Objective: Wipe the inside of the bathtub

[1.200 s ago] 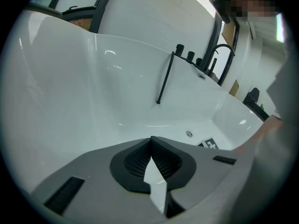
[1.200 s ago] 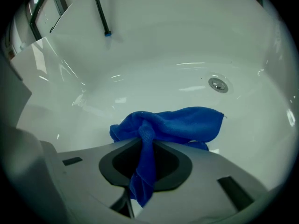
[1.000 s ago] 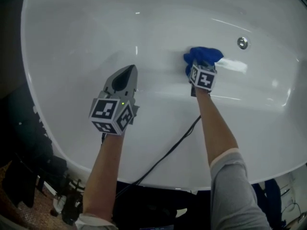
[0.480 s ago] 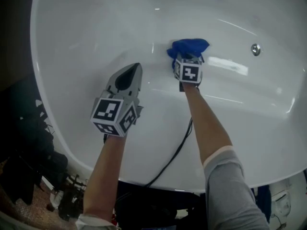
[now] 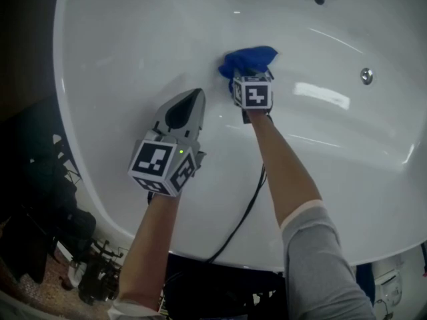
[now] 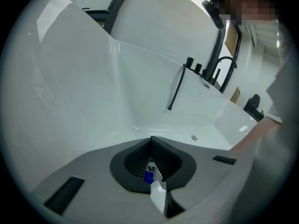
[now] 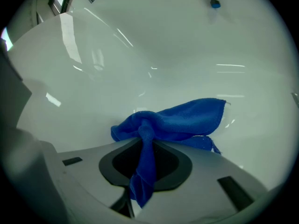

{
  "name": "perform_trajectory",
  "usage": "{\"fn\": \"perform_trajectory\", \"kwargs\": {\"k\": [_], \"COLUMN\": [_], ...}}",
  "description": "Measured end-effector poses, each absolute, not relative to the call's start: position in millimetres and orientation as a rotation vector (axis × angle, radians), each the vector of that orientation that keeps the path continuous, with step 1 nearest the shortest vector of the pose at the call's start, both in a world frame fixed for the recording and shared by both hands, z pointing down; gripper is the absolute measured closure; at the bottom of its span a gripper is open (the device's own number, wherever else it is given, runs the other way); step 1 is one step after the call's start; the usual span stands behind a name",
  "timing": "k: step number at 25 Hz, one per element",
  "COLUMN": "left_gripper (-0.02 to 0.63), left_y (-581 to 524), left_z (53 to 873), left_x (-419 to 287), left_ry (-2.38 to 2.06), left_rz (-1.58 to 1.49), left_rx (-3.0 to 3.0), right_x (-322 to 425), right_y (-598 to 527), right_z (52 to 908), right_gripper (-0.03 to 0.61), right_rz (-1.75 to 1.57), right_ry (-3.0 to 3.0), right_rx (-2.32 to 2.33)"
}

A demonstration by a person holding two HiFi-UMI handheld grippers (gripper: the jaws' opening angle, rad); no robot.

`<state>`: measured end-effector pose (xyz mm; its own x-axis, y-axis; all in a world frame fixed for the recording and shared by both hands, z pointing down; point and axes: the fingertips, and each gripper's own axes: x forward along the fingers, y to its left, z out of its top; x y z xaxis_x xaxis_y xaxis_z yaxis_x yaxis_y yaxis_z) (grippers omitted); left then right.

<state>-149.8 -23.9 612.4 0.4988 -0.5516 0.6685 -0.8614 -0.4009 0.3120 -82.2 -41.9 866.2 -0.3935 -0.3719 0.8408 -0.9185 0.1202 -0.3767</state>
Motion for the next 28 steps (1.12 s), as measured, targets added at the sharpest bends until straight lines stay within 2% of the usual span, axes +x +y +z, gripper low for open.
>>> {"fn": "perform_trajectory", "kwargs": {"k": [8,14,23,28], "left_gripper": [0.615,0.615,0.615,0.615], "left_y": [-28.7,-28.3,-7.6,-2.0], "left_z": [603.0,571.5,516.6,490.5], "left_x": [-169.6,-181.6,-197.6,-222.3], "left_ry": [-1.189,-1.247,-1.347,-1.408], "left_rz": [0.597,0.544,0.486,0.45], "left_rx": [2.094,2.087,2.041,2.01], "right_x": [-134.2,-155.1,-176.2,-213.1], "right_y": [-46.4,-47.9,-57.1,-66.4], "right_z": [852.7,808.9,708.7,647.7], "right_gripper": [0.516,0.522,0.522,0.522], "right_rz": [1.554,1.592,1.654,1.622], "right_ry": [-1.901,-2.014,-2.213,-2.317], "right_rx": [1.097,1.025,0.891,0.799]}}
